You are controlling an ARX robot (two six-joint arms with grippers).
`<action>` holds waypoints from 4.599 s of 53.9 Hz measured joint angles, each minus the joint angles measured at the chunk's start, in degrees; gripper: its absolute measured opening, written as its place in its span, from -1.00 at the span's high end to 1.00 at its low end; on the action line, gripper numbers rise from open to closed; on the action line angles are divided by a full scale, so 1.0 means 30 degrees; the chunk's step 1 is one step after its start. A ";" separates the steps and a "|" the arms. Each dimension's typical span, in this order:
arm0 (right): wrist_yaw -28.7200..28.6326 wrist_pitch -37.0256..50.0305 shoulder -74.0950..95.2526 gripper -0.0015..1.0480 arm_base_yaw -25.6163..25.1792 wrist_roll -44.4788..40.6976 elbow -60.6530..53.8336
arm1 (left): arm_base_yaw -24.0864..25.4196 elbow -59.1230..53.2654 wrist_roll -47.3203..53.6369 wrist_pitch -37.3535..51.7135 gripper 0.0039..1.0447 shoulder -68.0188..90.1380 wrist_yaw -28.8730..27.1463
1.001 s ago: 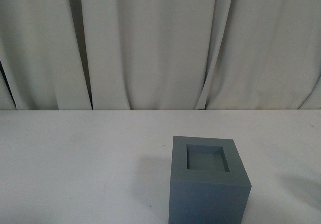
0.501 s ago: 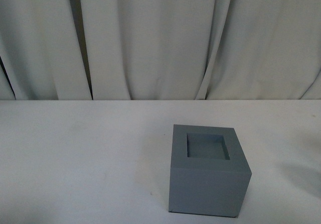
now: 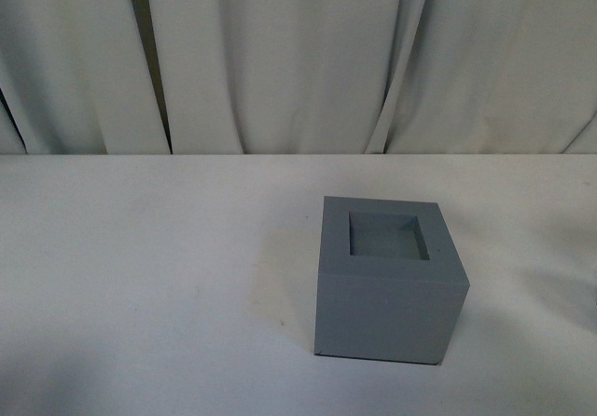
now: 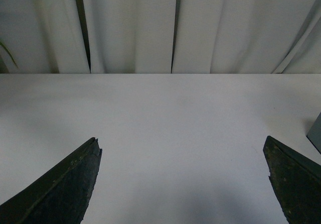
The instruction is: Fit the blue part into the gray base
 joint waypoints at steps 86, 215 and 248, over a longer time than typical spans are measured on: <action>0.2025 0.0517 0.2470 0.07 -0.0007 -0.0408 -0.0036 | 0.0000 0.0000 0.0000 0.0000 -0.89 0.0000 0.0000; 0.2113 -0.2164 0.2375 0.08 0.9486 0.5005 0.6258 | 0.0000 0.0000 0.0000 0.0000 -0.89 0.0000 0.0000; 0.2208 -0.1399 0.2747 0.08 0.9588 0.5668 0.5646 | 0.0000 0.0000 0.0000 0.0000 -0.89 0.0000 0.0000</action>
